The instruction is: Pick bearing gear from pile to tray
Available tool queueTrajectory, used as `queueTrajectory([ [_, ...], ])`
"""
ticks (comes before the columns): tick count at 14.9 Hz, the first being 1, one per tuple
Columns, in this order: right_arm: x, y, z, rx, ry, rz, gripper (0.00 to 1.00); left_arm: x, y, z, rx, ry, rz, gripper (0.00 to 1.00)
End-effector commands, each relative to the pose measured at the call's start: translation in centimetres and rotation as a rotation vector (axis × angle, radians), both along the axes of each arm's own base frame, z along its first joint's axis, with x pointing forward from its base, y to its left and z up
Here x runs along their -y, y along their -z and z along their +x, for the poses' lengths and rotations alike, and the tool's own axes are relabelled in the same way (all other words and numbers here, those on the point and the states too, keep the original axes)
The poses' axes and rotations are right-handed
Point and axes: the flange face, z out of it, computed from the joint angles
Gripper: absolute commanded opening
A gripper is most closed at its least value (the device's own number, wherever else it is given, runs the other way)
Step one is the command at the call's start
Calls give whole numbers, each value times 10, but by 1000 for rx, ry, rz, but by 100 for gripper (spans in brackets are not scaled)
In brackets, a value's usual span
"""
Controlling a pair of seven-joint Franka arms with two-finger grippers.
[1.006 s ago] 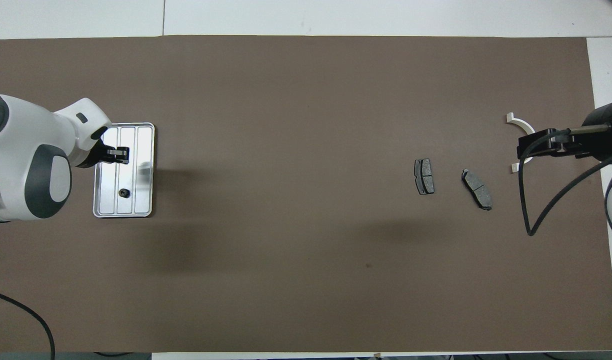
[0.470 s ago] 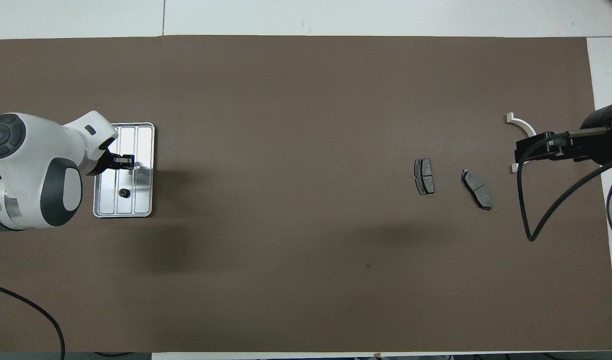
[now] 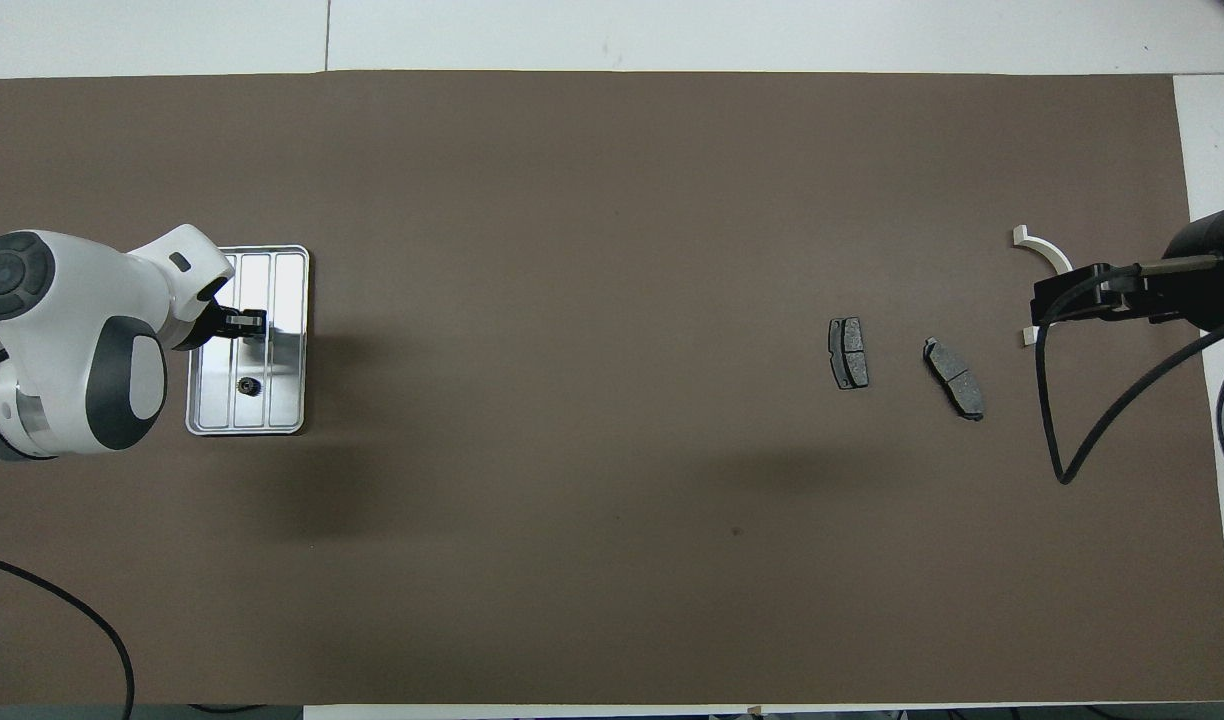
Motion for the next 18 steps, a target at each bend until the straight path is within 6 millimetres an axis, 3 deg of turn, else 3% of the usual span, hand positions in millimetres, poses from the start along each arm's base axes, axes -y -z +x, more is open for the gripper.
queueTrajectory([
  [1, -1, -3, -3, 3, 0, 19, 100, -3, 3, -2, 18, 12, -2, 0],
  [17, 2, -5, -4, 3, 3, 19, 100, -3, 13, -1, 22, 14, -2, 0],
  [18, 2, -5, -4, 3, 3, 19, 100, -3, 13, -1, 22, 14, -2, 8],
])
